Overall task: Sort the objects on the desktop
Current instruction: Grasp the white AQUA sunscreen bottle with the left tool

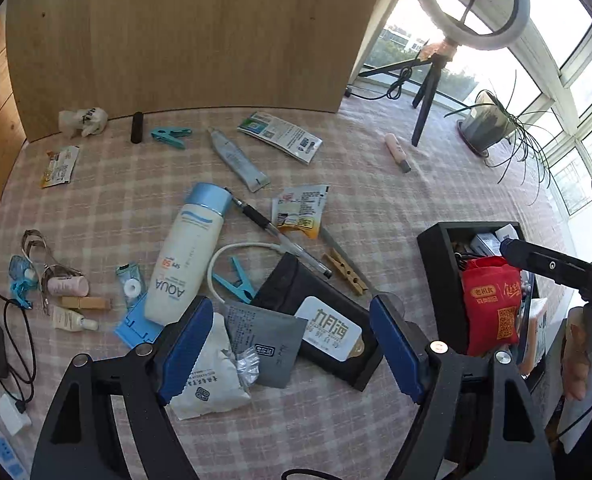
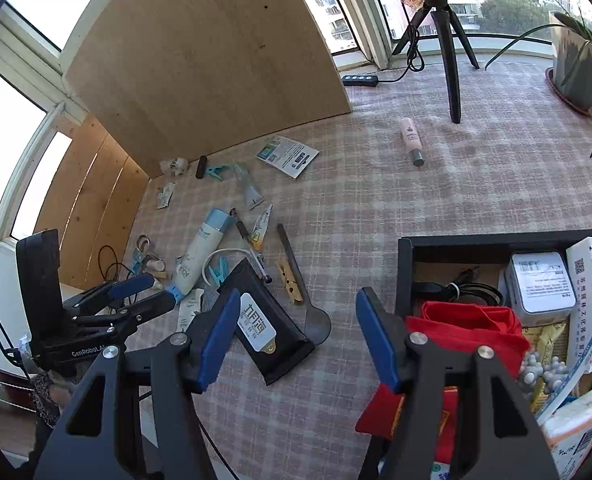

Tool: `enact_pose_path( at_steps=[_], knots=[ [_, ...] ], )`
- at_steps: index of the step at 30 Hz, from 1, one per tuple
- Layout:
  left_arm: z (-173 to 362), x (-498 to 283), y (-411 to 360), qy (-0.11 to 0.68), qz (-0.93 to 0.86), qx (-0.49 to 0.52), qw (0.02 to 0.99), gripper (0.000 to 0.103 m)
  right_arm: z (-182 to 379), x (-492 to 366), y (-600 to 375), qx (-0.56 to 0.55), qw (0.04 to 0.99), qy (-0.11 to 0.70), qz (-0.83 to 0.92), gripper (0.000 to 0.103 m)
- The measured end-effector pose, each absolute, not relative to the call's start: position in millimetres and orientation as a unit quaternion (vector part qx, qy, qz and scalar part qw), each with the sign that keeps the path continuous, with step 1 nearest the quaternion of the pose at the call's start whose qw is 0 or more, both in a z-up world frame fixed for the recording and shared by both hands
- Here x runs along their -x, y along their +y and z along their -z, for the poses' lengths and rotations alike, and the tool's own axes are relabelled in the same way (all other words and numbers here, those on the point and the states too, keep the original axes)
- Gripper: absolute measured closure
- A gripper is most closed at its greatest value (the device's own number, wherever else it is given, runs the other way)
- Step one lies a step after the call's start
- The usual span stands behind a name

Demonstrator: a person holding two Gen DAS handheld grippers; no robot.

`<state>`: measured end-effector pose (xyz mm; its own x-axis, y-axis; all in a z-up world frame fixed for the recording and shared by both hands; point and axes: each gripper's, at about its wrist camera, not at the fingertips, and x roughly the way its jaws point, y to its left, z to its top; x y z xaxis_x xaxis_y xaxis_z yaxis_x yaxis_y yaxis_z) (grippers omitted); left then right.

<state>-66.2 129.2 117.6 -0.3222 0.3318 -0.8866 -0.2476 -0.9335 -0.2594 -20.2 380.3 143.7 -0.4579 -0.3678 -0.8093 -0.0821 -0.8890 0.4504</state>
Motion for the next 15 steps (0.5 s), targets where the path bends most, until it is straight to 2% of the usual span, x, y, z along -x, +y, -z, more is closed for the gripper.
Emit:
enact_pose_path(
  at_steps=[9, 11, 13, 15],
  knots=[
    [-91, 94, 71, -0.066, -0.812, 0.566, 0.129, 0.024, -122, 63, 313, -0.541, 0.140, -0.210, 0.802, 0.043],
    [-83, 102, 67, -0.066, -0.808, 0.572, 0.129, 0.024, -116, 76, 301, -0.548, 0.148, -0.217, 0.794, 0.046],
    [-72, 110, 65, -0.069, -0.800, 0.582, 0.129, 0.027, -108, 91, 290, -0.554, 0.155, -0.227, 0.786, 0.048],
    [-63, 118, 65, -0.066, -0.794, 0.590, 0.128, 0.034, -101, 107, 279, -0.560, 0.158, -0.229, 0.780, 0.048]
  ],
)
